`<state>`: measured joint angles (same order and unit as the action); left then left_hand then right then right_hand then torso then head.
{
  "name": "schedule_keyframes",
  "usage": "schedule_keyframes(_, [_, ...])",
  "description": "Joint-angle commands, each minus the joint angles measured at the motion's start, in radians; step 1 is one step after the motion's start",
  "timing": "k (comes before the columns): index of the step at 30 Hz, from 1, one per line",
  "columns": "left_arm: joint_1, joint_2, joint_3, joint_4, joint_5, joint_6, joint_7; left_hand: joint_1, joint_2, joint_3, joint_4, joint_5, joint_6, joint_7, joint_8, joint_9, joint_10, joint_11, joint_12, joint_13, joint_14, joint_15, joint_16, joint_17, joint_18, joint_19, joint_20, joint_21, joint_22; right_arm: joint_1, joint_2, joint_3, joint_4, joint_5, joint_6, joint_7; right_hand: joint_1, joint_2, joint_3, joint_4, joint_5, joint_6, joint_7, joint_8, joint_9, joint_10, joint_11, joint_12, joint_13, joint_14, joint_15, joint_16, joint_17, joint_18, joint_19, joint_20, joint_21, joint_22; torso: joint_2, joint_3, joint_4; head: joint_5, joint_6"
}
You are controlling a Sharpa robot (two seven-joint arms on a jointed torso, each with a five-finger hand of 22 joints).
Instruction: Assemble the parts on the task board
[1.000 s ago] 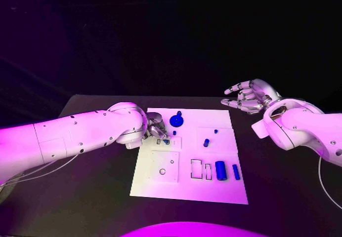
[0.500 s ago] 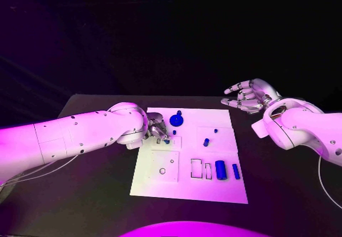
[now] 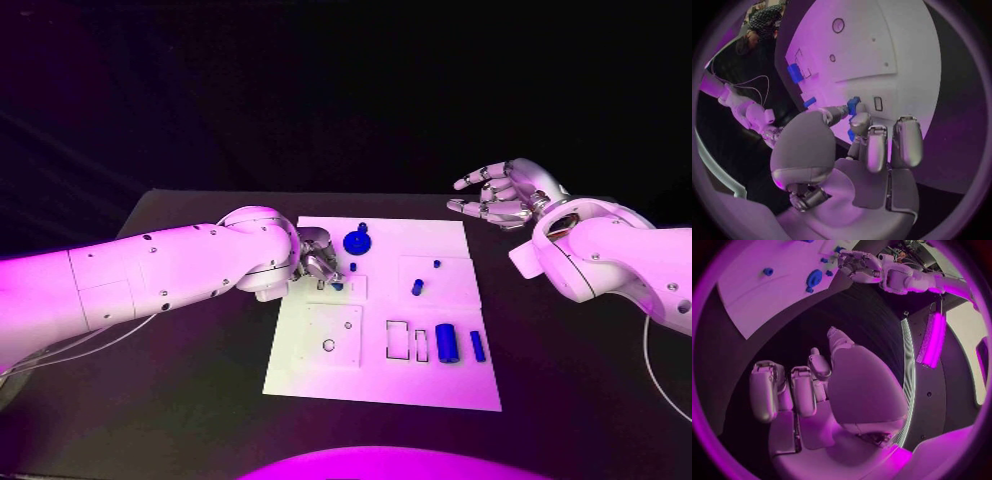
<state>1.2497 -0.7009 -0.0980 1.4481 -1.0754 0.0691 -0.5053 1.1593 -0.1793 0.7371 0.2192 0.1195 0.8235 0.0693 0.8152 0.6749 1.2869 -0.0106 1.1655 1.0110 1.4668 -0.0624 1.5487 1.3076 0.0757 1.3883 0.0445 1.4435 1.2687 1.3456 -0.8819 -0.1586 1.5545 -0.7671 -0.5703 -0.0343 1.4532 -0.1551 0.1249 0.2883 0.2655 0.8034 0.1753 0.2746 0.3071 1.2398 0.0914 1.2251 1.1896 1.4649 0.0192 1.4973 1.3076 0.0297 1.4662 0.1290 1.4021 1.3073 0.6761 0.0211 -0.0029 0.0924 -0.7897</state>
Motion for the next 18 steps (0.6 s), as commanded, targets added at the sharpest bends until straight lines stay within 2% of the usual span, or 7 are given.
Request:
schedule_keyframes(1, [0.000, 0.001, 0.000, 0.003, -0.019, 0.026, 0.000, 0.006, 0.008, 0.199, -0.191, 0.004, 0.004, -0.005, 0.003, 0.001, 0.005, -0.001, -0.001, -0.001, 0.095, -0.006, 0.003, 0.235, -0.011, 0.008, 0.001, 0.004, 0.000, -0.001, 0.001, 0.000, 0.000, -0.007, 0.009, 0.006, -0.012, 0.000, 0.004, 0.001, 0.006, -0.005, 0.000, 0.007, -0.002, 0.001, -0.002, -0.001, 0.000, 0.070, -0.005, -0.006, 0.121, 0.011, 0.012, -0.010, -0.006, 0.190, 0.000, 0.0000, 0.0001, 0.000, -0.001])
schedule_keyframes(18, [-0.001, 0.002, 0.000, 0.001, -0.033, 0.052, -0.004, 0.005, 0.004, 0.203, -0.194, 0.006, 0.006, -0.006, 0.003, 0.001, 0.008, -0.002, -0.001, -0.002, 0.096, -0.006, 0.004, 0.237, -0.011, 0.009, 0.000, 0.004, 0.000, -0.003, 0.002, 0.000, -0.002, -0.007, 0.010, 0.006, -0.012, 0.000, 0.004, 0.001, 0.006, -0.005, 0.000, 0.007, -0.002, 0.001, -0.002, -0.001, 0.000, 0.070, -0.005, -0.006, 0.121, 0.011, 0.012, -0.010, -0.006, 0.190, 0.001, 0.0003, -0.0006, -0.002, -0.005])
